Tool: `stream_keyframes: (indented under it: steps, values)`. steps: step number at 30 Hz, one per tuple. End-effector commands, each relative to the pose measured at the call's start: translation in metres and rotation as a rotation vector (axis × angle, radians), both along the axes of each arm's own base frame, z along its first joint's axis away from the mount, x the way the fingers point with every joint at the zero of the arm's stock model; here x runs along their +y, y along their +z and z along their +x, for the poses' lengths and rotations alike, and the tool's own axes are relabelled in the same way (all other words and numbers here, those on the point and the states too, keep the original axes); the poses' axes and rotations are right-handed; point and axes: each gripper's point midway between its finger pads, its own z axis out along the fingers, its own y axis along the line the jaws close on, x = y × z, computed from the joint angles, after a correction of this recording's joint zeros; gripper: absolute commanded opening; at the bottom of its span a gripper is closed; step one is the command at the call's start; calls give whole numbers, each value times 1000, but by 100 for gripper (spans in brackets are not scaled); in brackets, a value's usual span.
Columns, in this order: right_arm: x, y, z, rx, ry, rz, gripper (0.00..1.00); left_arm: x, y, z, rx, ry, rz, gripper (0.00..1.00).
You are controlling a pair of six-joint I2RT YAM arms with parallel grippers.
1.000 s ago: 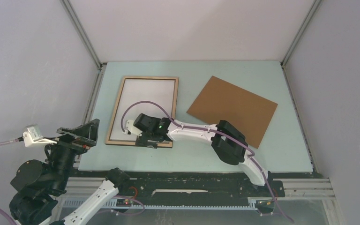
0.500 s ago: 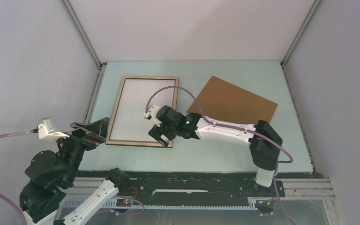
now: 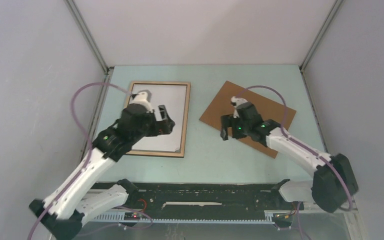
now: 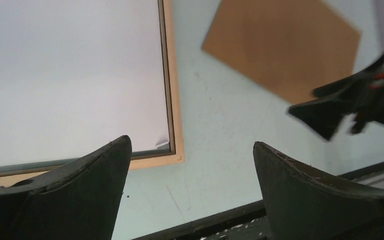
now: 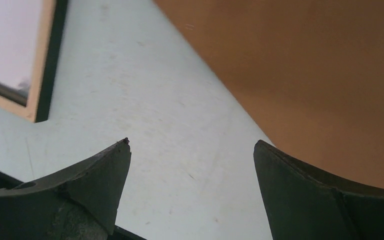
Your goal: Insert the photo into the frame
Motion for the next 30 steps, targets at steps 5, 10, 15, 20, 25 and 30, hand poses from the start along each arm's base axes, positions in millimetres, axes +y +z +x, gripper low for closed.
stream_keyframes:
  steps: [5,10,15,20,25,30]
  values:
    - [-121,6,13,74,-563,314,100,-79,-45,49,43,-146,109,100]
    - [-194,-14,3,169,-869,465,100,-140,-66,95,39,-218,145,100]
    - [-236,-30,-12,163,-1062,507,100,-195,-94,156,57,-252,208,100]
    - [-265,-40,-22,143,-1160,445,100,-218,-114,195,55,-242,288,100]
    - [-283,-50,-25,136,-1201,377,99,-216,-141,209,85,-243,353,100]
    - [-282,-59,-18,165,-1174,408,92,-209,-158,218,139,-224,313,100]
